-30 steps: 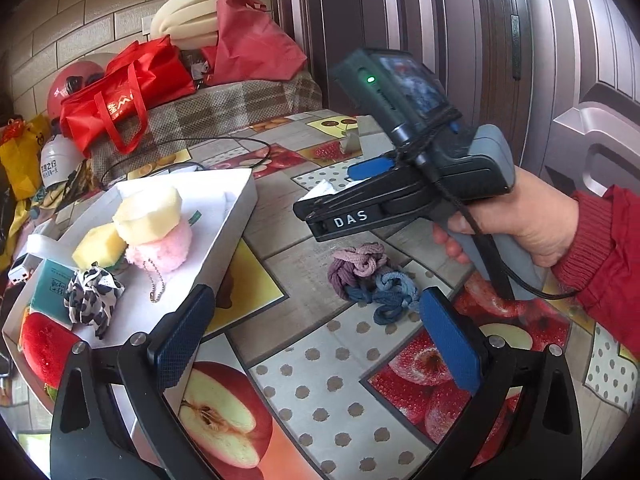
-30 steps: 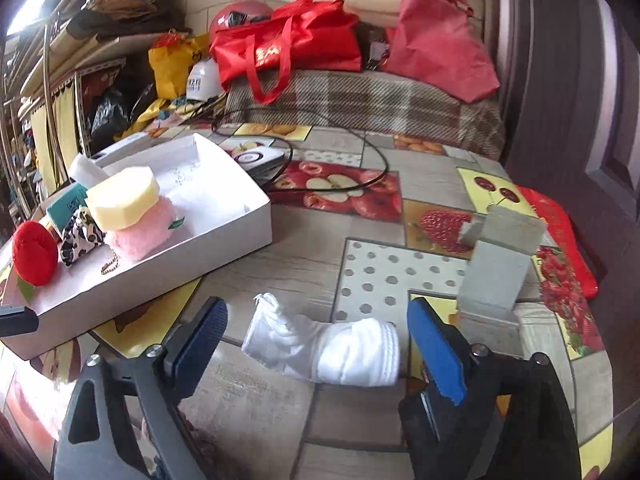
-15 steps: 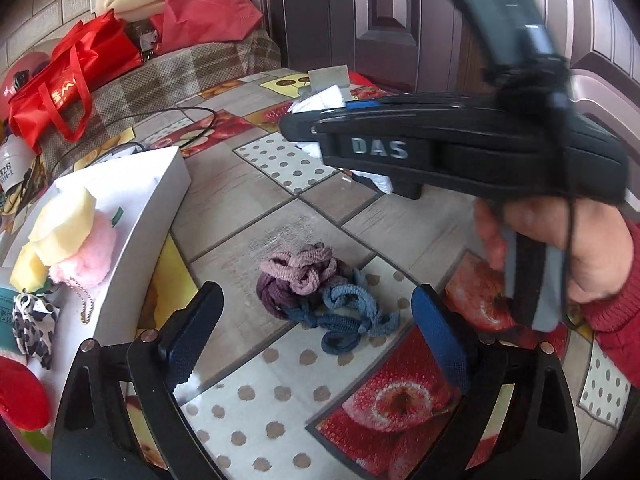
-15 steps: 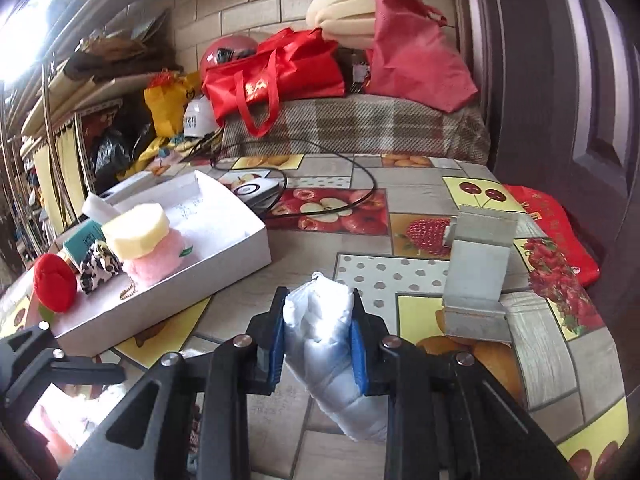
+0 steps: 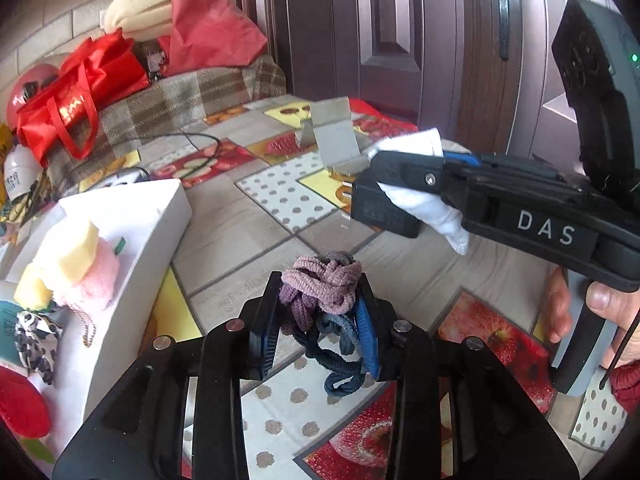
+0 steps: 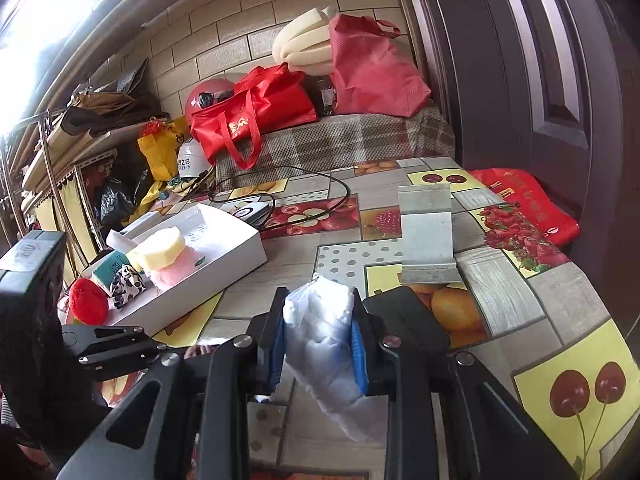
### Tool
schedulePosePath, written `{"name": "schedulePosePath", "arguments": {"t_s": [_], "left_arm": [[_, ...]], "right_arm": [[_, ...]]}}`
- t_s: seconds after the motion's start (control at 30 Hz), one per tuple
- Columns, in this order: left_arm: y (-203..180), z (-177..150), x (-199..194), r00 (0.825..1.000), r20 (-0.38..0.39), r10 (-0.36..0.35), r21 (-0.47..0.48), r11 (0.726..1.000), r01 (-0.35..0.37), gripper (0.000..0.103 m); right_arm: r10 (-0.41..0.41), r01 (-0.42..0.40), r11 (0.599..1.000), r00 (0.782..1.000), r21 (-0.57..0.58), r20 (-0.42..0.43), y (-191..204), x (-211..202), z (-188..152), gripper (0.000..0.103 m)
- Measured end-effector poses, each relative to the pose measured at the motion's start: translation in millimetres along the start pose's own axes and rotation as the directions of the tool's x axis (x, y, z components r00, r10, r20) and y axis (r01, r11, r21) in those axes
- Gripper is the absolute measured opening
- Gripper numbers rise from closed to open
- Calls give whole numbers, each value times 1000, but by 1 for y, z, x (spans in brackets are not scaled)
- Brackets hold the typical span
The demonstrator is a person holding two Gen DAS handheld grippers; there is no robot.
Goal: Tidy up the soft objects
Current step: 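Carry the rope knot into the box and release while the right tool drops the sock there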
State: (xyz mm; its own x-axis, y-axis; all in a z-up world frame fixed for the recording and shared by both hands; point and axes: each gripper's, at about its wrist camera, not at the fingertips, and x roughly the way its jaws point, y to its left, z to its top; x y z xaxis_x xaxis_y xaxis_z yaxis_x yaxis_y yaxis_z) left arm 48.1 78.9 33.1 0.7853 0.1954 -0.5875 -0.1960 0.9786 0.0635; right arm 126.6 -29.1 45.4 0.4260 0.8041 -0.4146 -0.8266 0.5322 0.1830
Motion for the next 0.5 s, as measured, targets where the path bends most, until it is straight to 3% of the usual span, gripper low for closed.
{"name": "schedulePosePath", "arguments": {"t_s": [0.2,0.33,0.5], "left_arm": [[12,-7,-38,979,178,103,-72,993,-91,33],[23,-12,-52,965,220,140,-134,985,-112,33],[25,-18,-64,954,247,168,-143,980,-135,33]], "right_arm": [[-32,31,999,998,34,44,0,-20,-9,27],[-37,37,999,997,2,61,14,-28,-13,27],[-38,43,998,996,-54,76,32,-34,-18,27]]}}
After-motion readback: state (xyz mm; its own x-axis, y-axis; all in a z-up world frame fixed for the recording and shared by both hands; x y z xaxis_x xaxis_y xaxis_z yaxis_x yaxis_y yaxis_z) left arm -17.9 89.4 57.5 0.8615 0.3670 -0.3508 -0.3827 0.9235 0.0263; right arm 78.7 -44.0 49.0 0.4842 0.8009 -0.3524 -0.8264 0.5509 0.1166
